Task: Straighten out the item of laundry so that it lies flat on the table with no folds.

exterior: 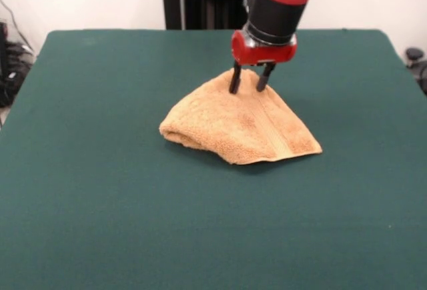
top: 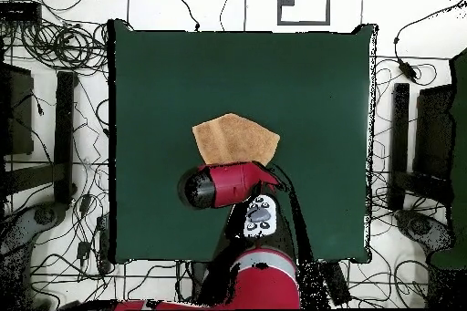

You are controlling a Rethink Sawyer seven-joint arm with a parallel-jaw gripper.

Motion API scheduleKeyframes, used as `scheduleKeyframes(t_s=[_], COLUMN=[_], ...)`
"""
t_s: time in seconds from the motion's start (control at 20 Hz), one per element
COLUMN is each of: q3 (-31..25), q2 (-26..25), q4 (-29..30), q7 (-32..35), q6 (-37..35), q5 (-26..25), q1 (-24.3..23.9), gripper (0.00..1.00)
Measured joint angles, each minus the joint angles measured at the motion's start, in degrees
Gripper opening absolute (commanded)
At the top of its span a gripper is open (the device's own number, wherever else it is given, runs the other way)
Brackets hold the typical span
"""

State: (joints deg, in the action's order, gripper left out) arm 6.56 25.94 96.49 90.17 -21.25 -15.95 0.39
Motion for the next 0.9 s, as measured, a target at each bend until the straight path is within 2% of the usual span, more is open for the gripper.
scheduleKeyframes(t_s=[0.25, 0.7, 0.75, 0.9], q3=[0.10, 0.13, 0.11, 0.07], q2=[-1.39, -1.41, -1.45, -1.50], q4=[0.03, 0.02, 0.01, 0.02], q7=[0.00, 0.00, 0.00, 0.00], q6=[3.05, 3.23, 3.33, 3.61], q5=[-0.01, -0.01, 0.02, 0.01], q1=[-0.10, -0.09, -0.08, -0.06], gripper=[1.00, 1.00, 0.00, 0.00])
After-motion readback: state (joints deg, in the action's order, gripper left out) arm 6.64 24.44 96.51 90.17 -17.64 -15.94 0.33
